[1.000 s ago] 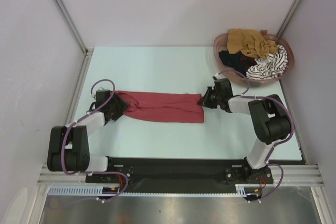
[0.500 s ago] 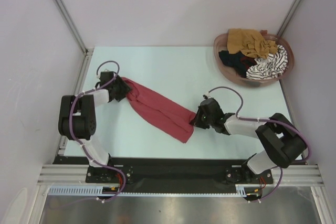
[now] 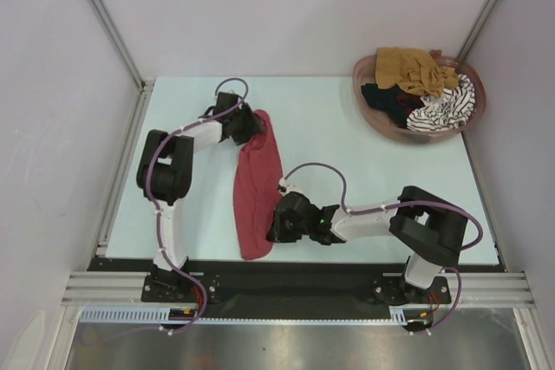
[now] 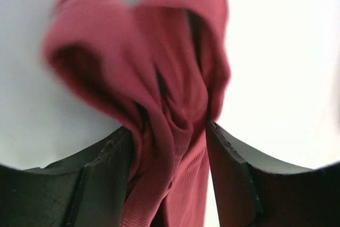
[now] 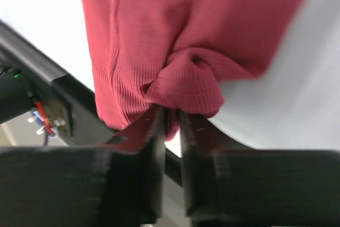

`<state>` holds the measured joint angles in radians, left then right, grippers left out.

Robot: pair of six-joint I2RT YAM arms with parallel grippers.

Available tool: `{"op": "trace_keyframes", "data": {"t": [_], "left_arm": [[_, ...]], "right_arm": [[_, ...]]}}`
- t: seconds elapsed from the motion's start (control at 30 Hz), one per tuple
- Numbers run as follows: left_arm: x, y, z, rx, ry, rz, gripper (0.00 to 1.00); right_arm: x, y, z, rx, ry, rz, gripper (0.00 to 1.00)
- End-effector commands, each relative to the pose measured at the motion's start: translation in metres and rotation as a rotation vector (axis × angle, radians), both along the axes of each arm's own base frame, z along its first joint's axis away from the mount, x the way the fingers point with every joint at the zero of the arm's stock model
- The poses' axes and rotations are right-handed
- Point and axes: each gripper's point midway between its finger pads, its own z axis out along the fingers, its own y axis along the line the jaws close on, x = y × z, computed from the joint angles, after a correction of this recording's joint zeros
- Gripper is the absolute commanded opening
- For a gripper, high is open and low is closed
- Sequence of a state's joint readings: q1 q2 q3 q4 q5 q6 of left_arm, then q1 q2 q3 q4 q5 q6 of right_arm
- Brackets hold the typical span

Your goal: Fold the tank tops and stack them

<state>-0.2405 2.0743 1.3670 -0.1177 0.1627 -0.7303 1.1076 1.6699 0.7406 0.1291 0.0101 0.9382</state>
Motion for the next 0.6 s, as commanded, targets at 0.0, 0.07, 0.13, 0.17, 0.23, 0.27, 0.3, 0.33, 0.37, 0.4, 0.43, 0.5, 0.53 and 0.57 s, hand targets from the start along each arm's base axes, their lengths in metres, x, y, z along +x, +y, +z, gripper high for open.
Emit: {"op": "trace_keyframes", "data": {"t": [0.0, 0.07, 0.13, 0.17, 0.23, 0.27, 0.3, 0.33, 0.37, 0.4, 0.43, 0.5, 0.53, 0.57], "left_arm": [[0.002, -0.038, -0.005, -0.007, 0.047, -0.080, 0.62], [0.013, -0.042, 0.005, -0.006, 0.014, -0.097, 0.64], [0.024, -0.034, 0.022, 0.031, -0.038, -0.094, 0.71], [0.030, -0.027, 0.027, 0.038, -0.056, -0.084, 0.74], [0.038, -0.018, 0.042, 0.058, -0.085, -0.090, 0.80], [0.041, -0.009, 0.046, 0.069, -0.086, -0.079, 0.82], [0.041, 0.000, 0.048, 0.095, -0.078, -0.073, 0.83], [0.044, 0.008, 0.053, 0.103, -0.083, -0.063, 0.85], [0.044, 0.012, 0.055, 0.104, -0.082, -0.063, 0.86], [0.041, 0.016, 0.058, 0.099, -0.081, -0.073, 0.87], [0.038, 0.028, 0.052, 0.105, -0.063, -0.055, 0.88], [0.034, 0.041, 0.061, 0.110, -0.076, -0.040, 0.89], [0.025, 0.052, 0.052, 0.119, -0.051, -0.026, 0.91], [0.021, 0.057, 0.053, 0.123, -0.054, -0.022, 0.92]], "right_arm": [[-0.018, -0.001, -0.019, -0.064, 0.059, 0.051, 0.24], [-0.014, 0.005, 0.004, 0.020, 0.015, 0.058, 0.39], [-0.011, -0.004, 0.013, 0.035, -0.022, 0.057, 0.43], [-0.009, -0.011, 0.015, 0.018, -0.029, 0.052, 0.44], [0.001, -0.018, 0.030, 0.022, -0.069, 0.049, 0.44], [0.009, -0.027, 0.032, 0.008, -0.069, 0.027, 0.44], [0.013, -0.029, 0.041, 0.027, -0.077, 0.026, 0.44], [0.018, -0.033, 0.043, 0.026, -0.087, 0.032, 0.44], [0.030, -0.040, 0.047, 0.041, -0.080, 0.015, 0.44], [0.037, -0.044, 0.049, 0.049, -0.079, 0.008, 0.44], [0.048, -0.048, 0.052, 0.063, -0.079, -0.006, 0.44], [0.075, -0.063, 0.057, 0.079, -0.096, -0.030, 0.44], [0.084, -0.067, 0.056, 0.070, -0.100, -0.038, 0.44], [0.096, -0.066, 0.064, 0.076, -0.126, -0.028, 0.45]]}}
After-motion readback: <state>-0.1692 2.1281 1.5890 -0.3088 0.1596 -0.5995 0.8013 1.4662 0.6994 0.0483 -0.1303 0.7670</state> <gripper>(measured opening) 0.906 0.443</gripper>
